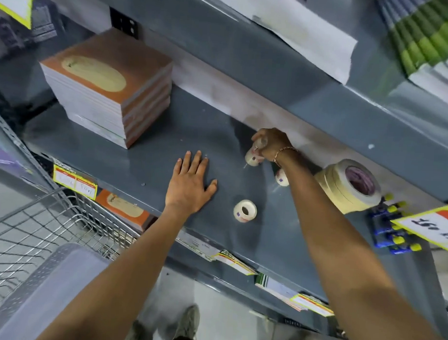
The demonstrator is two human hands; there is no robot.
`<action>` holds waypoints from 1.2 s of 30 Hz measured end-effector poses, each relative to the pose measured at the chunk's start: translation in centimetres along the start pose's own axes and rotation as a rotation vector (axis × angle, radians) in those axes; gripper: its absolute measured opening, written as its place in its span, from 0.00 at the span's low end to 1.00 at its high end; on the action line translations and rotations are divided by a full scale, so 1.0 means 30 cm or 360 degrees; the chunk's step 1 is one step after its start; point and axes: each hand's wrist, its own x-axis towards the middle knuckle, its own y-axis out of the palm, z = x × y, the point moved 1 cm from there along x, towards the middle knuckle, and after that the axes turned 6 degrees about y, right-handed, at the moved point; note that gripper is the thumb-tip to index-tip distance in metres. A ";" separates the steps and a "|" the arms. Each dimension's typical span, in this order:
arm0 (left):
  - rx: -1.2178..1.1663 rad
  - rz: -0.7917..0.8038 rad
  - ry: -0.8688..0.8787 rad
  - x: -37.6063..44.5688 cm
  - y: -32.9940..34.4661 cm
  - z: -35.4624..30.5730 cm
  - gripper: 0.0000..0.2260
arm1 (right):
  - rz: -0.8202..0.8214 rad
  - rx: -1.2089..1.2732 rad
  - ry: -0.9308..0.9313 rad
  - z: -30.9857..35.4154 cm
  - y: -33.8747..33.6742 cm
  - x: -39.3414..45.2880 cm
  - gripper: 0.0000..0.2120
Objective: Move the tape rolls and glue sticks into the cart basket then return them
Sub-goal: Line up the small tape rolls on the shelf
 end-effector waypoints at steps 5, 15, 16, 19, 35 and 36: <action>-0.0017 -0.0036 0.0001 0.003 -0.004 -0.001 0.31 | 0.0086 -0.0213 0.0017 0.023 0.005 0.043 0.22; -0.0050 -0.0039 -0.0006 0.002 -0.007 -0.003 0.30 | 0.0060 -0.0124 0.0026 0.001 0.030 0.057 0.22; -0.0050 -0.0037 -0.0007 0.002 -0.008 -0.002 0.30 | 0.0064 -0.0126 0.0033 0.004 0.028 0.052 0.23; -0.0027 -0.0025 -0.0004 0.002 -0.004 -0.002 0.30 | -0.0048 -0.0139 0.0024 0.011 0.011 0.000 0.27; 0.0089 0.0001 0.0021 0.000 0.004 -0.011 0.31 | -0.0360 -0.0022 0.0166 -0.193 0.119 -0.236 0.16; 0.0092 0.0001 0.0016 0.001 0.005 -0.011 0.31 | -0.0404 -0.0021 0.0162 -0.210 0.050 -0.216 0.16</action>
